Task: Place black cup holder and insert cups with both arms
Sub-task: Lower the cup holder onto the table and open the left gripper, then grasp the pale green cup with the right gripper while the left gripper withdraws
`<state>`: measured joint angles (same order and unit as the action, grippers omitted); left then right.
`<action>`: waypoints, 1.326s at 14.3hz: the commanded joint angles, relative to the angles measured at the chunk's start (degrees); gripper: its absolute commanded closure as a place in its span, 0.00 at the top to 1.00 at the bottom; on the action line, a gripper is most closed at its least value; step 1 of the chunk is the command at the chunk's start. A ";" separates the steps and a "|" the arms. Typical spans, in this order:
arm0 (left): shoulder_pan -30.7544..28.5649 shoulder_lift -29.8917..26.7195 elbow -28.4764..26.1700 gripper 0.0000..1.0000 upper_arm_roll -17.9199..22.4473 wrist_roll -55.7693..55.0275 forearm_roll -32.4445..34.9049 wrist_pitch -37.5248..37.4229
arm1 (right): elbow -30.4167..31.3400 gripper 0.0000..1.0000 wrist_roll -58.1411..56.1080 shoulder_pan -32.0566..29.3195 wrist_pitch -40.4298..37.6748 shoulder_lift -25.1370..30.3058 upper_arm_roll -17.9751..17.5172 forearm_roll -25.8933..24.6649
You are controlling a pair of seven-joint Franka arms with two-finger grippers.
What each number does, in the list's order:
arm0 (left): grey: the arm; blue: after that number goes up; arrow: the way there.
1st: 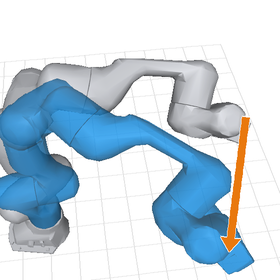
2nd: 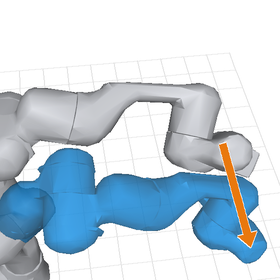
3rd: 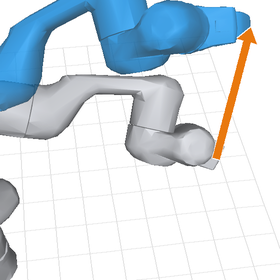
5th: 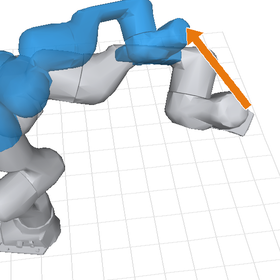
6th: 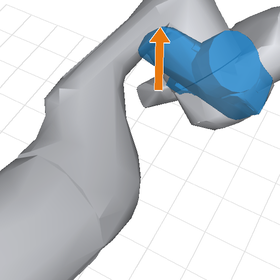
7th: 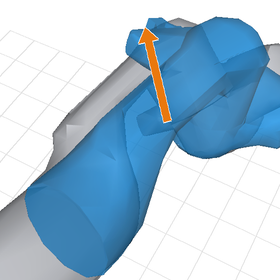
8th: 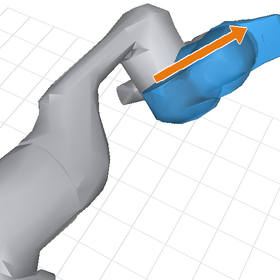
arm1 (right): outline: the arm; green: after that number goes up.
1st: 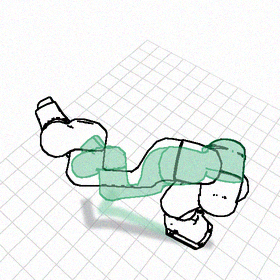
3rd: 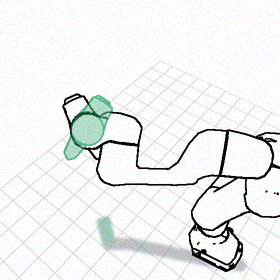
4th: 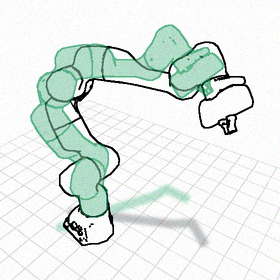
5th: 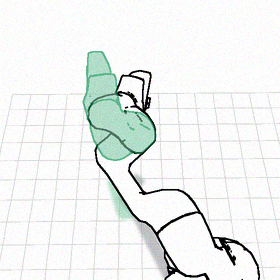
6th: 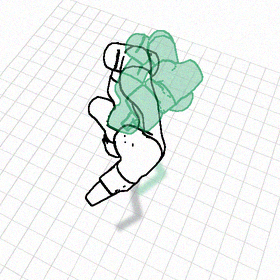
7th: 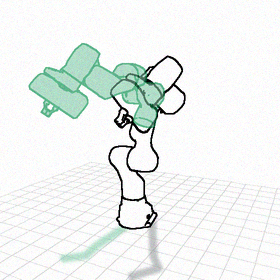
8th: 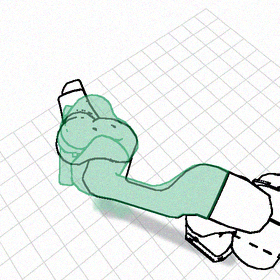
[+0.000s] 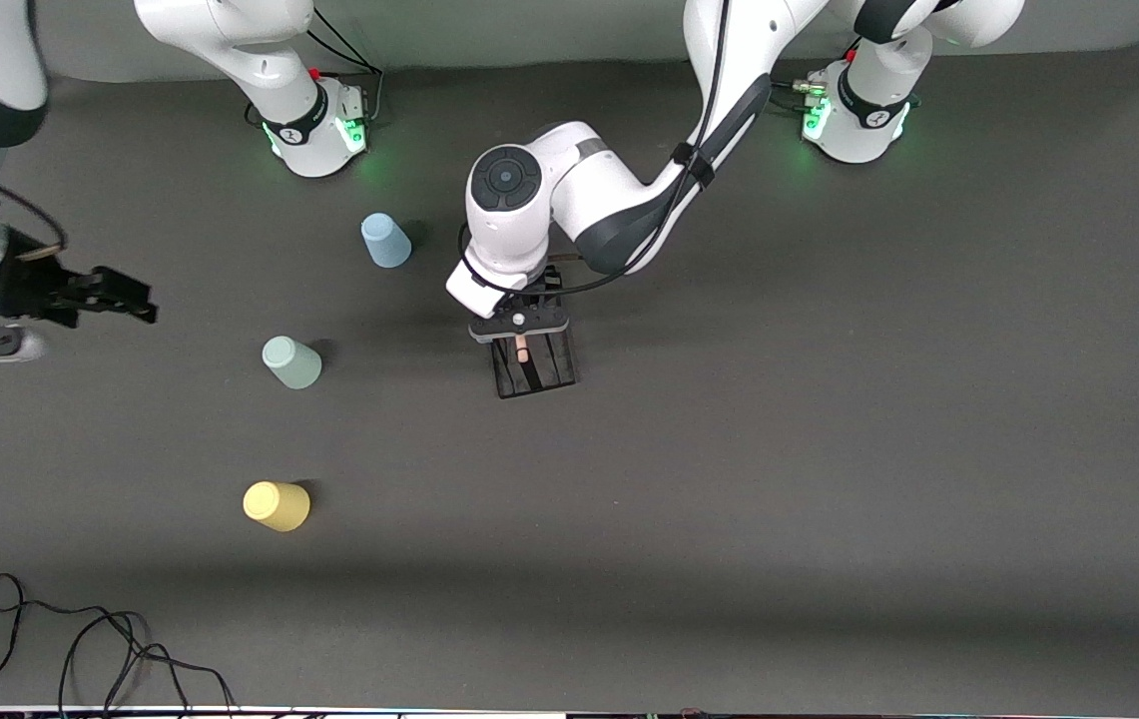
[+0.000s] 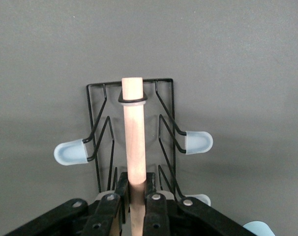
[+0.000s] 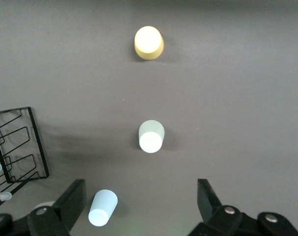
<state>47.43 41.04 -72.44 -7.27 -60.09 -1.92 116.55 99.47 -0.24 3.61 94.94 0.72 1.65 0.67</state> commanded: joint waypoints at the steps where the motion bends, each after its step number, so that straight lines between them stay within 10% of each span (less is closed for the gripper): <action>1: 0.30 0.45 2.22 1.00 0.59 -0.64 3.75 -1.59 | 13.87 1.00 0.77 1.22 6.39 9.98 0.19 -0.05; 6: -6.02 -4.81 2.13 1.00 0.24 4.08 3.34 -10.70 | 16.87 1.00 0.24 0.69 8.49 9.66 1.33 -0.58; 11: -15.59 -15.00 1.87 1.00 0.76 20.50 2.80 -28.54 | 35.57 1.00 -0.11 1.13 31.56 8.08 1.86 -0.58; 19: -33.52 -25.38 -0.32 1.00 0.85 41.61 4.47 -38.15 | 44.40 1.00 -0.29 1.22 63.86 -12.39 1.95 -0.58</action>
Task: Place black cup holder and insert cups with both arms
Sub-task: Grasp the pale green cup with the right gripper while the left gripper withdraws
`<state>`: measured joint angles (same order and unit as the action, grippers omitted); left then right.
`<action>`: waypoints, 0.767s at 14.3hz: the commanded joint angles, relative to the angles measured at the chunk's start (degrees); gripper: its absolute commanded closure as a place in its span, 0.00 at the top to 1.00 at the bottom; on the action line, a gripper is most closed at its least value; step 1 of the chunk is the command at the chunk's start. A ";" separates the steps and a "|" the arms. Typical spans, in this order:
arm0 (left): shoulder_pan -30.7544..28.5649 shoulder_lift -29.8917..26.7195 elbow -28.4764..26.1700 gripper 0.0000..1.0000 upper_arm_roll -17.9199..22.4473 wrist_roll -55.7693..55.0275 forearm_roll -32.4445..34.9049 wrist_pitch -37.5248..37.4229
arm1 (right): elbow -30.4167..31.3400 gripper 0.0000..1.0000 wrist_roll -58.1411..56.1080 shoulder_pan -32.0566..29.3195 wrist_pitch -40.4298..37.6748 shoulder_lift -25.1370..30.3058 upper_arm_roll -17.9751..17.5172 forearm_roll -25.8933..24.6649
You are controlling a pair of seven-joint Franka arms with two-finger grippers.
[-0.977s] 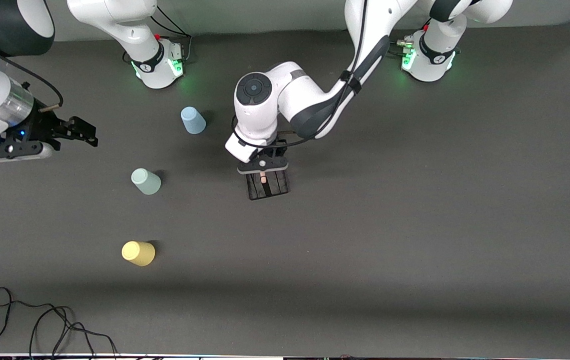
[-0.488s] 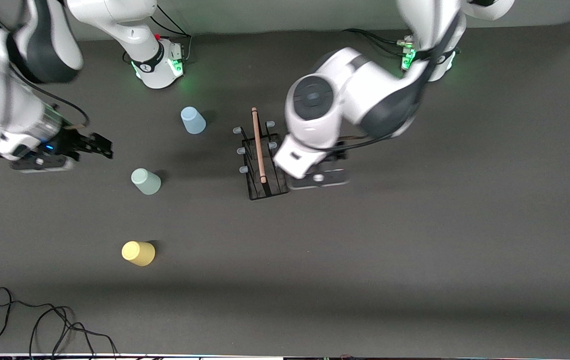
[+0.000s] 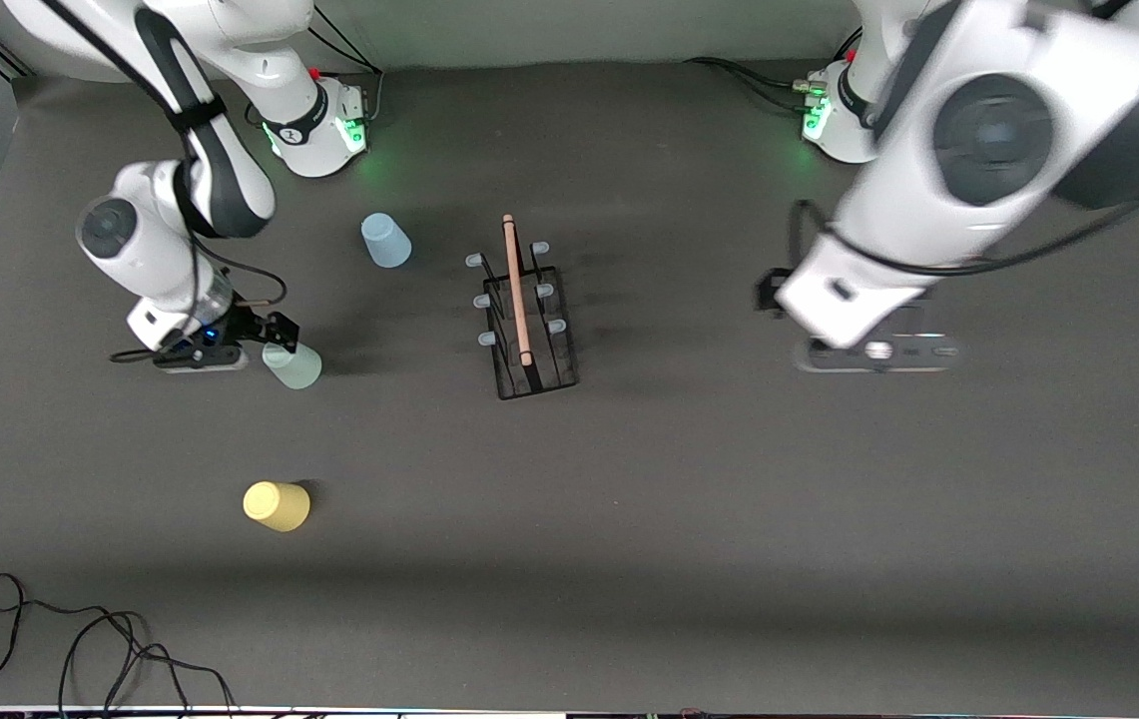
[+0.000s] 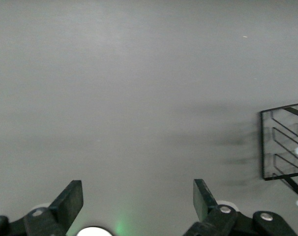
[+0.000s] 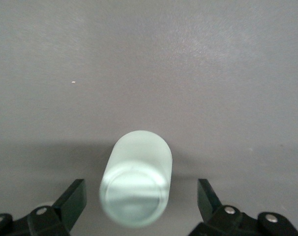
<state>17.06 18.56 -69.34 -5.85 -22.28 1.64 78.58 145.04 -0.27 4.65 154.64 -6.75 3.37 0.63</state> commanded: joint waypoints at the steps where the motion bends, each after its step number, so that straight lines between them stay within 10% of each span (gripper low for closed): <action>1: -5.26 -3.87 -4.48 1.00 -0.48 6.69 1.00 0.08 | -1.17 1.00 -0.25 0.28 4.53 -5.55 0.23 -0.54; 3: -8.35 -4.49 -5.97 1.00 -0.48 10.40 3.61 -0.44 | -1.26 0.99 -0.08 0.28 4.27 -5.55 0.15 -0.54; 7: -12.66 -4.94 -8.35 0.99 -0.57 17.43 5.66 0.69 | -2.48 0.47 0.01 0.36 -1.16 -3.45 0.06 -0.45; 11: -16.36 -5.38 -9.06 1.00 -0.48 24.39 5.04 1.32 | -5.72 0.31 0.01 0.45 -10.02 2.16 -0.12 -0.45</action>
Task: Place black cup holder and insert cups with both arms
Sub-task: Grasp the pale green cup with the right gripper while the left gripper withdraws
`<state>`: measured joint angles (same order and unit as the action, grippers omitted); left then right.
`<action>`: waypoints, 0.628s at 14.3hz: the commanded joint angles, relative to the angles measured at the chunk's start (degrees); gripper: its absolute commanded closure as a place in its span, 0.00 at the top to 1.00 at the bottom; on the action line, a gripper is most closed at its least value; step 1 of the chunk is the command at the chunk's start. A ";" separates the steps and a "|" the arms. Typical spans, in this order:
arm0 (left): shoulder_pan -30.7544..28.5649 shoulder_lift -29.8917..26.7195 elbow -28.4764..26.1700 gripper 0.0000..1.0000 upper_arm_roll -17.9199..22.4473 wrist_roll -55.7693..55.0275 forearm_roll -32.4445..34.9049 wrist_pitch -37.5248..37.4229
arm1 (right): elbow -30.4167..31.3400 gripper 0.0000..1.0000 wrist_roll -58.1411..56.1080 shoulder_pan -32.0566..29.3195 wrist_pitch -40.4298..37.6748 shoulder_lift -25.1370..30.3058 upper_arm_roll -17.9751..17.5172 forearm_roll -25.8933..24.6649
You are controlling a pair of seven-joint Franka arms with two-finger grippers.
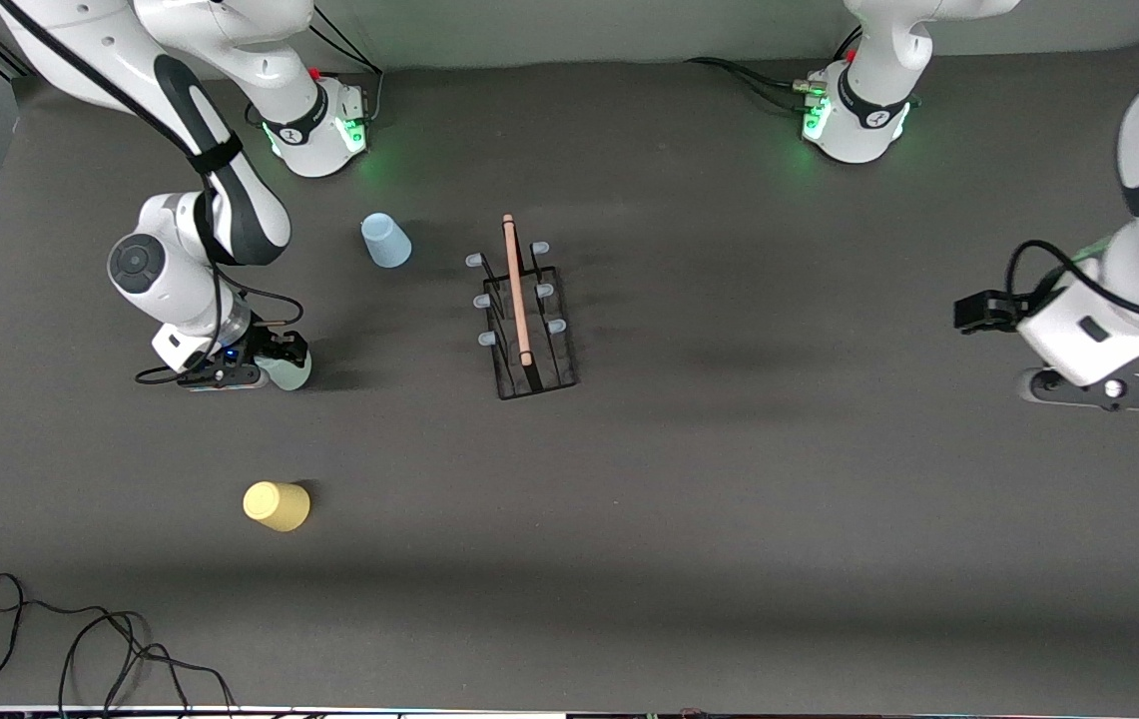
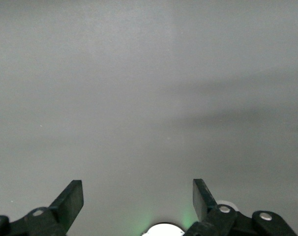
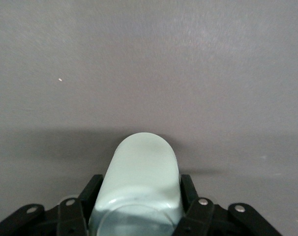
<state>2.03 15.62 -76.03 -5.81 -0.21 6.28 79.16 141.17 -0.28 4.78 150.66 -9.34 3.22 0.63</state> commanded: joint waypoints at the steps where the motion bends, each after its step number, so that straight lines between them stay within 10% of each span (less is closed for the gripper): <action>1: -2.20 -2.61 -2.37 1.00 -0.35 2.41 0.32 0.55 | -4.30 0.31 0.71 0.32 -11.73 7.12 -0.06 -0.45; 9: -3.70 -3.31 -3.16 1.00 -0.17 3.20 0.05 -0.59 | -31.82 0.27 17.45 3.29 -51.76 11.18 -0.15 1.56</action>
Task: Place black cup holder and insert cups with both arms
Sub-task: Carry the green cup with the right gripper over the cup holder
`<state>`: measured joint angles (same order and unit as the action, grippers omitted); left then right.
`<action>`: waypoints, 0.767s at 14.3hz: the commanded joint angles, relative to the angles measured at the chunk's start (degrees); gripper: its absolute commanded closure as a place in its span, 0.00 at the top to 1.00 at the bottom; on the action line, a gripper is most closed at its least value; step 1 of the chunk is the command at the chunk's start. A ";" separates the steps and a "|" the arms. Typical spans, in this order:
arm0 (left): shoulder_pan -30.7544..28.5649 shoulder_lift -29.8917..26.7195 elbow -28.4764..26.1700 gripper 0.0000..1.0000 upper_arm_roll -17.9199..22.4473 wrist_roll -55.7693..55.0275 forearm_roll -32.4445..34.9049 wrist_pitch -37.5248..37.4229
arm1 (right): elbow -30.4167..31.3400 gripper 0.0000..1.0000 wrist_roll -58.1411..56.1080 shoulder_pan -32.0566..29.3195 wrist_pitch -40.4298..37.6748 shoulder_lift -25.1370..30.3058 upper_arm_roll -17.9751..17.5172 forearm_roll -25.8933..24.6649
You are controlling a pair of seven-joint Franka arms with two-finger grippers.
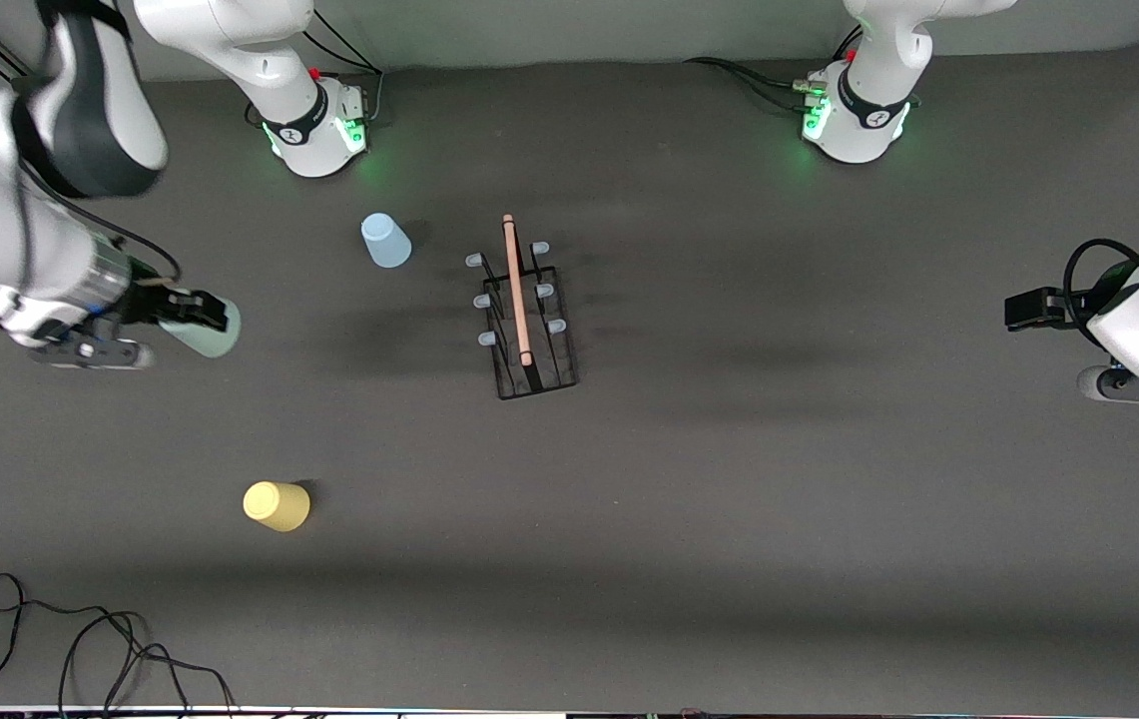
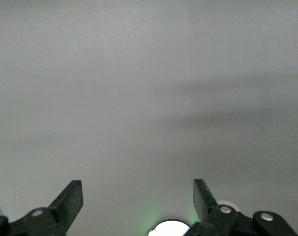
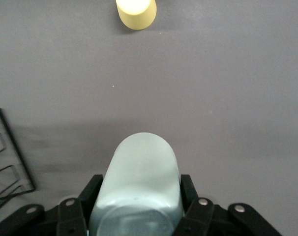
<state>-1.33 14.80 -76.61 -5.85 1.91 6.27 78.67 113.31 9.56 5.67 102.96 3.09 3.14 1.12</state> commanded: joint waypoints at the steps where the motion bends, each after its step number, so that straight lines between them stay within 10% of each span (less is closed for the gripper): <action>1: -0.16 -3.01 -2.92 1.00 0.05 1.08 -0.20 -0.01 | -4.15 0.27 13.15 3.98 -4.69 -0.46 -0.06 1.60; 8: 5.71 -18.03 -25.75 1.00 10.32 0.20 -5.65 14.39 | -2.93 0.23 56.30 25.59 0.91 -1.24 0.03 5.30; 11: 5.90 -17.44 -24.12 1.00 10.42 0.20 -5.65 14.23 | -0.12 0.22 67.50 33.07 5.75 -2.73 0.03 5.39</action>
<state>2.65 -0.54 -98.85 3.22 1.93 1.10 91.18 111.20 71.55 35.47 105.98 1.22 2.45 5.83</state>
